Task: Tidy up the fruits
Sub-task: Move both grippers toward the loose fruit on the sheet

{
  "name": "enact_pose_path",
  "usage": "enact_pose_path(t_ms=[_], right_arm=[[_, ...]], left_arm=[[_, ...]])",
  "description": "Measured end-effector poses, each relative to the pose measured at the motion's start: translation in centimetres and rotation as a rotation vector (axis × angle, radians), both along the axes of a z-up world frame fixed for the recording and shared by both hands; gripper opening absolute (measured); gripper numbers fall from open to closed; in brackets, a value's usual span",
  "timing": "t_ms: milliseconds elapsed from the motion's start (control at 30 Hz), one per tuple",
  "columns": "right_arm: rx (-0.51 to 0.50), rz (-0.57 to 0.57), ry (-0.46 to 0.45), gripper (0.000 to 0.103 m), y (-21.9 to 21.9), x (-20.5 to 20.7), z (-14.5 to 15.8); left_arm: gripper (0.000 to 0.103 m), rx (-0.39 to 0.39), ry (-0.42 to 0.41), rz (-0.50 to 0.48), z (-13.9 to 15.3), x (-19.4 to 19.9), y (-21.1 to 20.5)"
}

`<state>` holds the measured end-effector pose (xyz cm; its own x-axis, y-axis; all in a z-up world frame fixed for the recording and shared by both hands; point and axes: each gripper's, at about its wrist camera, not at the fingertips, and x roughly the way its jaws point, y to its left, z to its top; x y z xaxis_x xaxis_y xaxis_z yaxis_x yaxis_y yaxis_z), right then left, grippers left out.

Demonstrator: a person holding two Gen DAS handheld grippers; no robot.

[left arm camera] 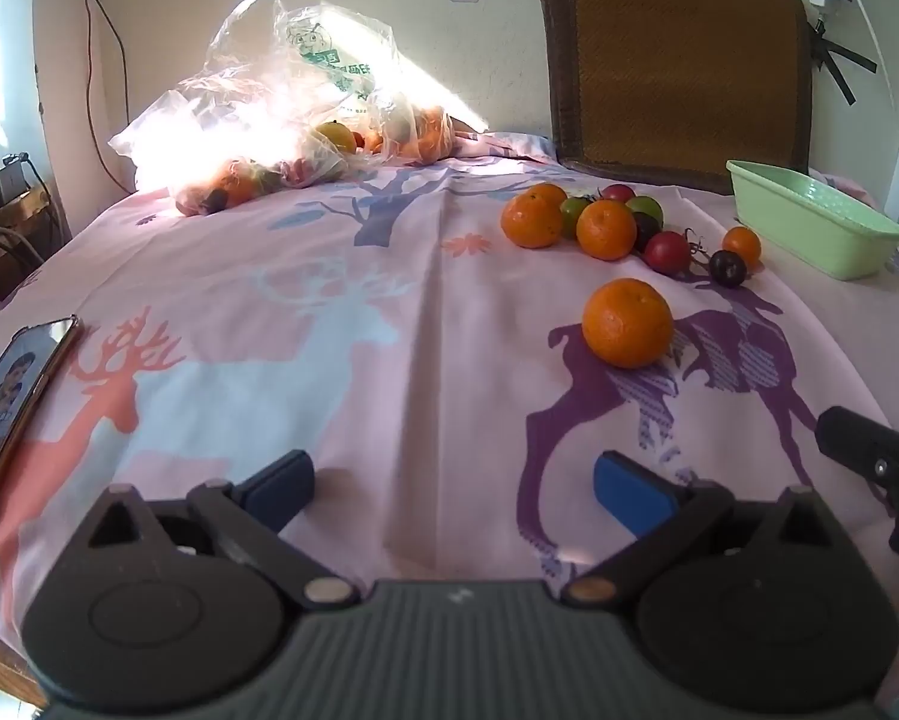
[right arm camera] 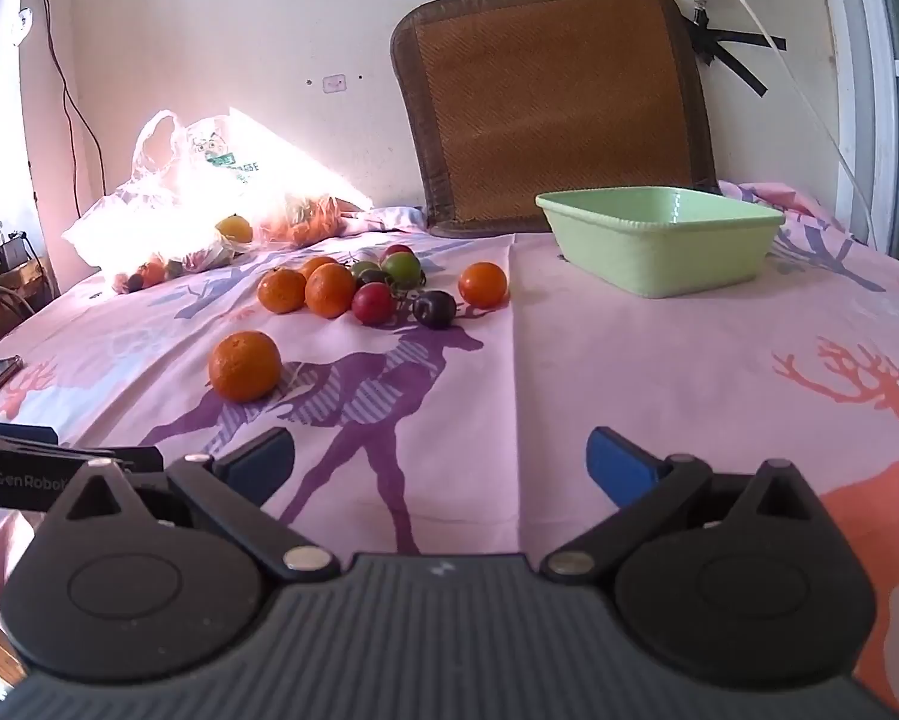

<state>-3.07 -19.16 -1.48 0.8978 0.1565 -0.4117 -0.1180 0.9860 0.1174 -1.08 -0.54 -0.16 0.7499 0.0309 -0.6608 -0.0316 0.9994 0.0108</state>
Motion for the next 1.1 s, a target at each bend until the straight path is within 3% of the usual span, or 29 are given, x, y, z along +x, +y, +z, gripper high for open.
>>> enact_pose_path(t_ms=[333,733,933,1100], right_arm=[[-0.034,0.018,-0.028,0.099,0.6,-0.5,0.4],[-0.054,0.035,-0.047,0.083,1.0,-0.7,0.5],[-0.038,0.039,-0.036,0.077,0.7,-0.4,0.6],[-0.022,0.052,-0.025,0.068,0.1,0.6,1.4]], left_arm=[[0.103,0.003,-0.006,-0.008,-0.1,-0.2,0.0],[0.098,-0.003,-0.050,-0.068,0.2,-0.6,-0.4],[0.098,0.005,-0.115,-0.115,0.6,-0.9,-0.5],[0.098,0.050,-0.196,-0.232,1.4,-1.2,-1.2]])
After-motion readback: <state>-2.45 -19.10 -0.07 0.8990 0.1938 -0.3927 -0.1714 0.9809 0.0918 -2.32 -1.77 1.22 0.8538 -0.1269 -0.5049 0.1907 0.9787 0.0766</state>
